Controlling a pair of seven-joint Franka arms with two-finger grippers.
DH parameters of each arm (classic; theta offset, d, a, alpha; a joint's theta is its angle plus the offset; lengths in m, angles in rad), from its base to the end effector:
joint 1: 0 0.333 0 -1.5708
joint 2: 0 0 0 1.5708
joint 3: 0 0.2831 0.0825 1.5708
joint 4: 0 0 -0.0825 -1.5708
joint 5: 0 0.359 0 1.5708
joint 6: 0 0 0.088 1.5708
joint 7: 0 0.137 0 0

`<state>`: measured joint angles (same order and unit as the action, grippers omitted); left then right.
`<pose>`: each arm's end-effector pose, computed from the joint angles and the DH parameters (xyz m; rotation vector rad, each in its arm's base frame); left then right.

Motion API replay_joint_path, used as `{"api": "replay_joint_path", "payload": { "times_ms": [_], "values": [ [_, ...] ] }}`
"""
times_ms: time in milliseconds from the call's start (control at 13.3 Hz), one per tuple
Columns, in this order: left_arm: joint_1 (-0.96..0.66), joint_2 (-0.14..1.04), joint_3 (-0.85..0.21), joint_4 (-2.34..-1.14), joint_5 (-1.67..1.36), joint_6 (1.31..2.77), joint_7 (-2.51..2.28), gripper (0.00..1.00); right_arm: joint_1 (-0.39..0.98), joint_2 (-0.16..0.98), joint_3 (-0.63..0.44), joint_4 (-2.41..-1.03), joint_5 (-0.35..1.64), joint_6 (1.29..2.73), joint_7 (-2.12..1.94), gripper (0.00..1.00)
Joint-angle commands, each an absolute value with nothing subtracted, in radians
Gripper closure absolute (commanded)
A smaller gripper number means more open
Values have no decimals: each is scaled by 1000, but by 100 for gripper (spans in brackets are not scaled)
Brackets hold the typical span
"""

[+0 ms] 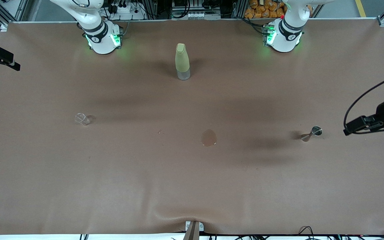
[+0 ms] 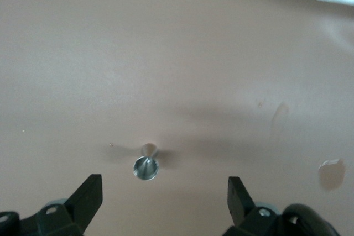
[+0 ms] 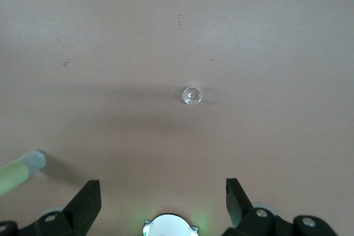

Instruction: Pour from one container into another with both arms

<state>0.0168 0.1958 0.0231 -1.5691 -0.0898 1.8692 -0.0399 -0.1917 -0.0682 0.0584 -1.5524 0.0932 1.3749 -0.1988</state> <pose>0.6060 0.0138 0.4797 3.0509 0.1543 0.1596 0.4837 -0.0497 0.5891 -3.0308 -0.1187 0.1416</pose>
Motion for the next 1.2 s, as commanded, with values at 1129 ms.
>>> {"api": "replay_joint_path", "payload": {
  "times_ms": [1129],
  "values": [
    [9, 147, 28, -1542, -87, 1801, 21, 0, -201, -80, 61, -1546, 97, 1397, -207, 0]
  ]
}}
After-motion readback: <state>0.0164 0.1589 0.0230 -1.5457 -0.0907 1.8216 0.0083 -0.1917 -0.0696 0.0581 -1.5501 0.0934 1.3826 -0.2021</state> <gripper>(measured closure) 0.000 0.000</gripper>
